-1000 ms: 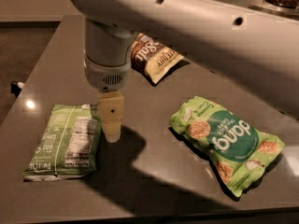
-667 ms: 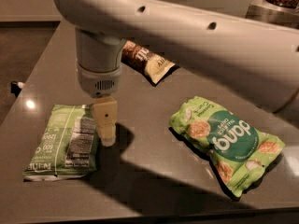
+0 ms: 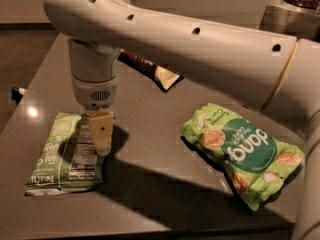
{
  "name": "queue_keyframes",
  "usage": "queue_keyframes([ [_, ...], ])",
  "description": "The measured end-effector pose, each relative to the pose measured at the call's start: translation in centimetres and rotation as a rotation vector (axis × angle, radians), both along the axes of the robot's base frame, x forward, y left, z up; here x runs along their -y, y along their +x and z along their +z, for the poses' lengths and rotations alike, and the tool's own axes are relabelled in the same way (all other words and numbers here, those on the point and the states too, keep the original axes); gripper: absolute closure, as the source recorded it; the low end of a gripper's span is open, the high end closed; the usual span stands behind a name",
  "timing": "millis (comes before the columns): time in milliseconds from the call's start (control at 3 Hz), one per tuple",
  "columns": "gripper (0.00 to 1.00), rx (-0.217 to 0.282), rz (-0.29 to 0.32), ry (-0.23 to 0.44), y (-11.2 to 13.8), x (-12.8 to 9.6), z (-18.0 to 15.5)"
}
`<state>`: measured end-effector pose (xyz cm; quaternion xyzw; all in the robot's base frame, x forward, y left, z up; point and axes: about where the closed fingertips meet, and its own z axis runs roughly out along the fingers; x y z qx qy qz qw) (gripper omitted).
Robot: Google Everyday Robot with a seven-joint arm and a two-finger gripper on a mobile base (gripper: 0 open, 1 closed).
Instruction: Move green jalapeno chip bag near brown chip bag
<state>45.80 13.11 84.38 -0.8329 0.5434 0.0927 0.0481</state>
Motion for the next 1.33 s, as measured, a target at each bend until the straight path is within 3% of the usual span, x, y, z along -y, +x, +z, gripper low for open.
queue_keyframes([
  [333,0.49,-0.020,0.009,0.011,0.0,-0.7,0.3],
  [667,0.80,-0.015,-0.055,0.041,2.5,0.1,2.7],
  [1000,1.00,0.038,-0.125,0.058,5.6,1.5,5.3],
  [1333,1.00,0.116,-0.236,0.039,10.0,4.9,7.9],
])
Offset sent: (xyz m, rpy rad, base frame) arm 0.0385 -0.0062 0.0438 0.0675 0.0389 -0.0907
